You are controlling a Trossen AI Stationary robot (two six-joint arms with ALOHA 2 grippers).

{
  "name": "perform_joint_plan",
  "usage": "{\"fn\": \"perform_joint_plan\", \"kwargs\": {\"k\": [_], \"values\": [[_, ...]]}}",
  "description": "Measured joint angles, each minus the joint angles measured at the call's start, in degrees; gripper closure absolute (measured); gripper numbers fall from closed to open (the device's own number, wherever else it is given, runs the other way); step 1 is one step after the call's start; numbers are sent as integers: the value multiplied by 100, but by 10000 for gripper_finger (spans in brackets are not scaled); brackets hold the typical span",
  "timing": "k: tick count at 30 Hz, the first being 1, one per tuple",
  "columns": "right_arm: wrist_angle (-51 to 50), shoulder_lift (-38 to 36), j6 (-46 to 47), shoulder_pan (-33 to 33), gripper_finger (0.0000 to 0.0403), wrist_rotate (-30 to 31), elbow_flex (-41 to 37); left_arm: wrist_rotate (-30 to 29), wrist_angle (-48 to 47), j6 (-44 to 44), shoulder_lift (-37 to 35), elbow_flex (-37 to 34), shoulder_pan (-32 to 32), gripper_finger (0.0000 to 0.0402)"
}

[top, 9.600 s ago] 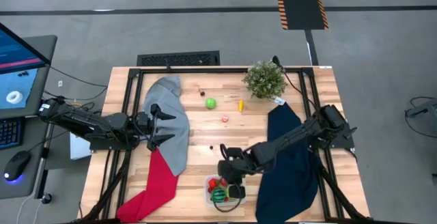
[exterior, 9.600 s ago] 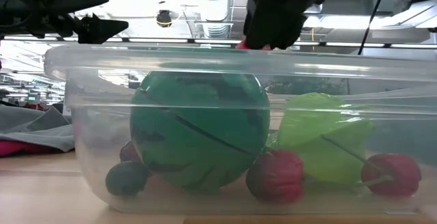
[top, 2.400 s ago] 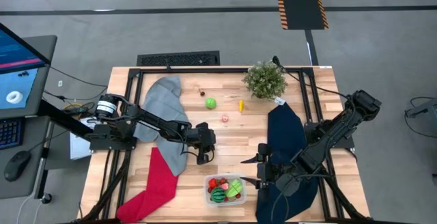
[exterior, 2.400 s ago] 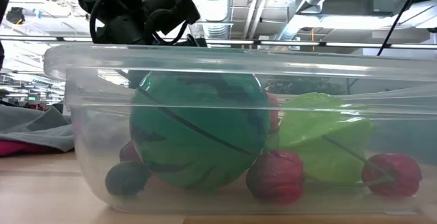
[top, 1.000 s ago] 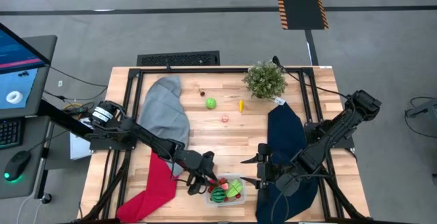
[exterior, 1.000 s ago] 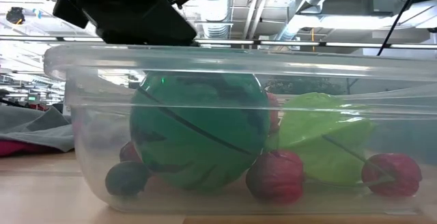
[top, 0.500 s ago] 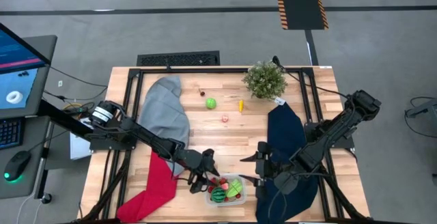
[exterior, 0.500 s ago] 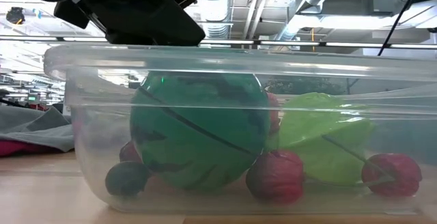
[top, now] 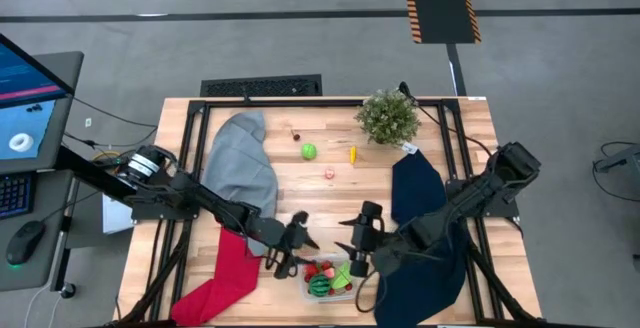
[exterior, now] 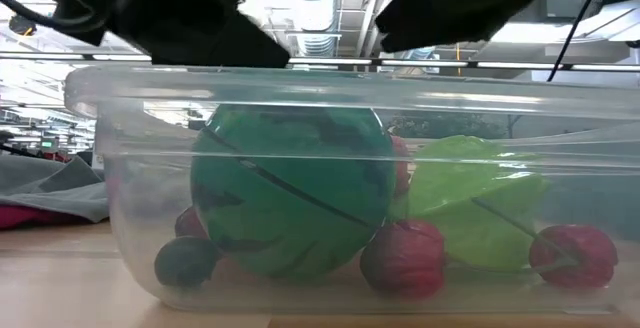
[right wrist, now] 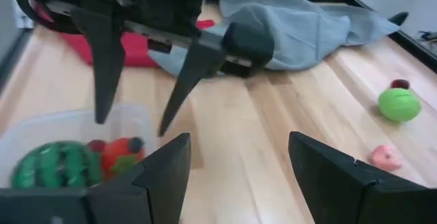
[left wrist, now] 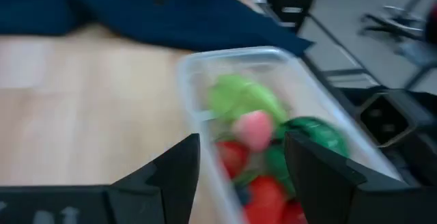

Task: Pick and placing Produce into tupperware
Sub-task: Put the peach into the transparent bin

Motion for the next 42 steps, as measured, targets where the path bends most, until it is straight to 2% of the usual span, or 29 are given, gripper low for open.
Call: {"fn": "perform_joint_plan", "kwargs": {"k": [5,12,17,22,27,30,36,42], "values": [[86,-15,-142,-197,133,-87,0,-671,357,152,-760,-683,18,200],[260,-17,-138,-789,133,136,7,-1641,871,516,-2522,-1850,19,200],[403,-116,-66,-1336,133,369,22,-2192,836,848,-3725,-2340,34,200],[395,-102,-4,-1776,133,329,15,-2311,735,1352,-4518,-2626,30,200],[343,-101,74,-2207,133,203,13,-2390,552,1530,-4915,-2763,34,200],[293,-101,-1,-2548,132,-321,13,-2545,455,1657,-5072,-2762,34,200],[-11,-47,627,-3516,132,-2623,15,-2830,-380,1622,-5322,-2762,34,200],[-536,-33,802,-4223,132,-3381,9,-2931,-684,1358,-5376,-2764,34,200]]}}
